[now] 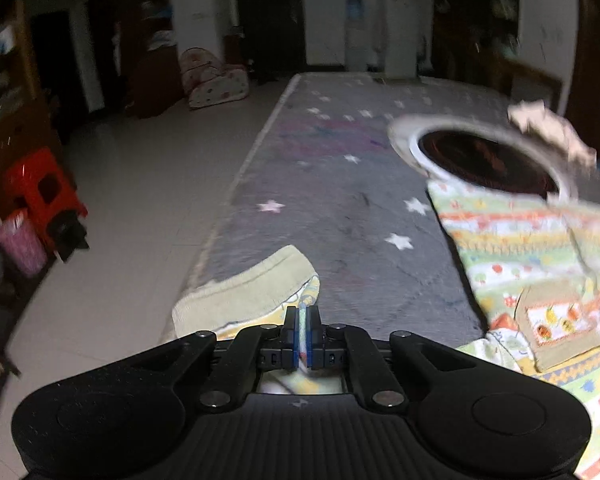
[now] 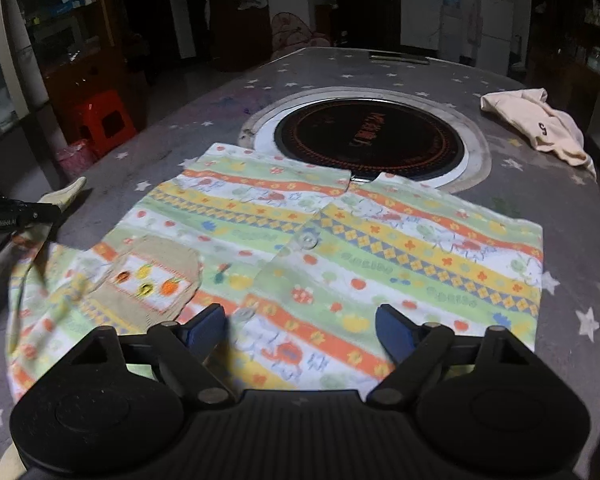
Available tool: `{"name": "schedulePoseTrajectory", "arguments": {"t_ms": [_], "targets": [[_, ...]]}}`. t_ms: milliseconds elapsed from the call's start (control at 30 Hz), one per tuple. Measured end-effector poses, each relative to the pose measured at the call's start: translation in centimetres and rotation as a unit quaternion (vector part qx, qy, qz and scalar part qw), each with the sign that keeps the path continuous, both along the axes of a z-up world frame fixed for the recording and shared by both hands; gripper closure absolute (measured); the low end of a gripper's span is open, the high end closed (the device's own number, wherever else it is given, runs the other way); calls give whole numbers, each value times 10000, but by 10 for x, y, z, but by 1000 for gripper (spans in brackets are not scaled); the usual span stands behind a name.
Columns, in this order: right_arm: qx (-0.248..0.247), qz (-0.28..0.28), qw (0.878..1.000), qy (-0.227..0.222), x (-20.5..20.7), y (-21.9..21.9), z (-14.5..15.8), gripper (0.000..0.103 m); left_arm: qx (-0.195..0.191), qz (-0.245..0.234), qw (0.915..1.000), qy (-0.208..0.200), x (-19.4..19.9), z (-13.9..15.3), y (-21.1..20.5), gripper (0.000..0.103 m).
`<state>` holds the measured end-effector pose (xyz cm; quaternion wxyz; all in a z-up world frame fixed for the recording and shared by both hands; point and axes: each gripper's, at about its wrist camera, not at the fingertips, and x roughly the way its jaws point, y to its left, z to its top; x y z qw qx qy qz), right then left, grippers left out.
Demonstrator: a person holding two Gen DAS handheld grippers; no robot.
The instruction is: Fold clothes
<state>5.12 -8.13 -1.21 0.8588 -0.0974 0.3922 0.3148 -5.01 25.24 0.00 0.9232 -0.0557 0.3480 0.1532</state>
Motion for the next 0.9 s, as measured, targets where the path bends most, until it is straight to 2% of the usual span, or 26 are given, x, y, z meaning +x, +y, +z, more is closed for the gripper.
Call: {"name": "schedulePoseTrajectory", "arguments": {"t_ms": [300,467,600,700,900], "targets": [[-453,971,9938,-301,-64,-20,10,21,-636,548,9930,-837,-66,8,37,99],[-570,1074,9922,-260,-86,-42,9,21,-750,721,9930,-568,-81,1,45,97],[-607,963,9933,-181,-97,-62,6,21,-636,860,9933,-449,-90,-1,47,91],[-590,875,9943,-168,-105,-75,7,21,-432,1019,9934,-287,-94,-2,48,80],[-404,330,9984,-211,-109,-112,20,25,-325,1517,9878,-97,-100,-5,62,71]]}}
